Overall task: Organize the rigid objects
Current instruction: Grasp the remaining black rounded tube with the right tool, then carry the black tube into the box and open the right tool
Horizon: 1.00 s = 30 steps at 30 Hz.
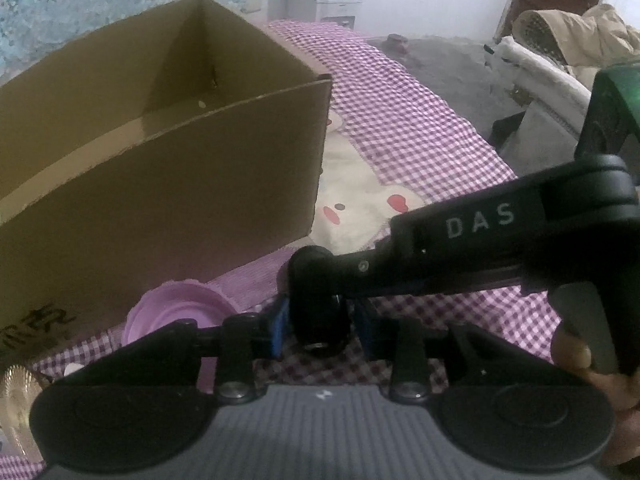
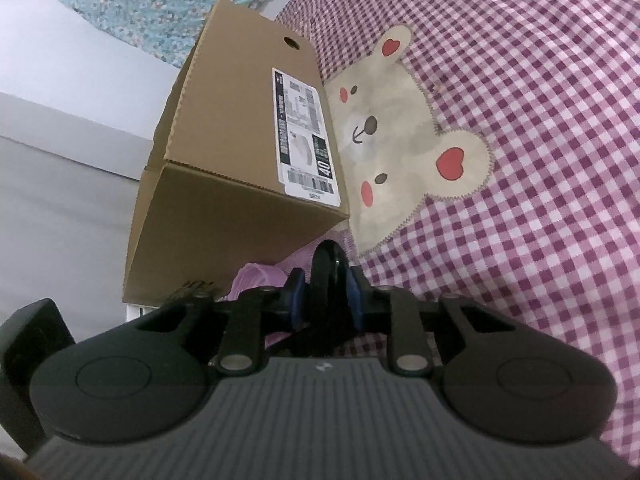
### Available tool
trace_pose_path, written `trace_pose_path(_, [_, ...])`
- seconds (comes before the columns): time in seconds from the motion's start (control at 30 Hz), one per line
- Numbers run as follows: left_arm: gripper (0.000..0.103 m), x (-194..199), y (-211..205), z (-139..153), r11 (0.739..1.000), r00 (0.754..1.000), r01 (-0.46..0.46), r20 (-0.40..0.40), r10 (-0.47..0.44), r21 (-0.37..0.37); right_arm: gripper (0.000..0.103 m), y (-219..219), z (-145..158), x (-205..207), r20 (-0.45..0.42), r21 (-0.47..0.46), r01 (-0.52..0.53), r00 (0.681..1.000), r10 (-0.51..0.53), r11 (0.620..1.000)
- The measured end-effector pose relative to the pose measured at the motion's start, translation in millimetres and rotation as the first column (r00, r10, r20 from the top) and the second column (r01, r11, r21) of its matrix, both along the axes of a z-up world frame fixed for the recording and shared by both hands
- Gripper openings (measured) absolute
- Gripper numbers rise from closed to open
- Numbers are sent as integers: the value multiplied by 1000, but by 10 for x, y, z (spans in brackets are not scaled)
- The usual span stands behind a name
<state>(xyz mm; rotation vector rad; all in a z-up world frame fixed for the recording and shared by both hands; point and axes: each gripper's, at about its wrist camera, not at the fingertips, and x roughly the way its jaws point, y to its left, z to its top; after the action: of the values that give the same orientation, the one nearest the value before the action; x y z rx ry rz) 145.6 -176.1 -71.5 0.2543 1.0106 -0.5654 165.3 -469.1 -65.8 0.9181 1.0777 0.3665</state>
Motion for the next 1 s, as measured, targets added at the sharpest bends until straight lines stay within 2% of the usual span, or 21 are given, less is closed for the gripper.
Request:
trace_pose_path(0.13, [38, -31, -45, -8, 1000, 1000, 17, 21, -18, 13, 18, 66, 12, 17, 24, -24, -6, 1000, 7, 1000])
trace_pose_path(0.27, [28, -63, 22, -1, 1000, 1000, 22, 16, -22, -11, 16, 137, 13, 18, 30, -23, -15, 999, 16, 1000])
trace_pose_path(0.33, [27, -62, 65, -2, 999, 1000, 19, 2, -19, -37, 16, 150, 35, -19, 45, -31, -19, 999, 20, 999])
trace_pose_path(0.53, [27, -140, 51, 67, 999, 1000, 19, 18, -18, -51, 16, 152, 81, -118, 61, -37, -4, 998, 6, 999])
trace_pose_path(0.77, [27, -447, 134, 521, 996, 993, 26, 116, -16, -85, 16, 139, 576, -389, 158, -78, -2, 987, 14, 997])
trace_pose_path(1.0, [27, -574, 473, 1231, 992, 968, -27, 245, 56, -120, 16, 417, 1362, -422, 324, -112, -46, 943, 80, 993])
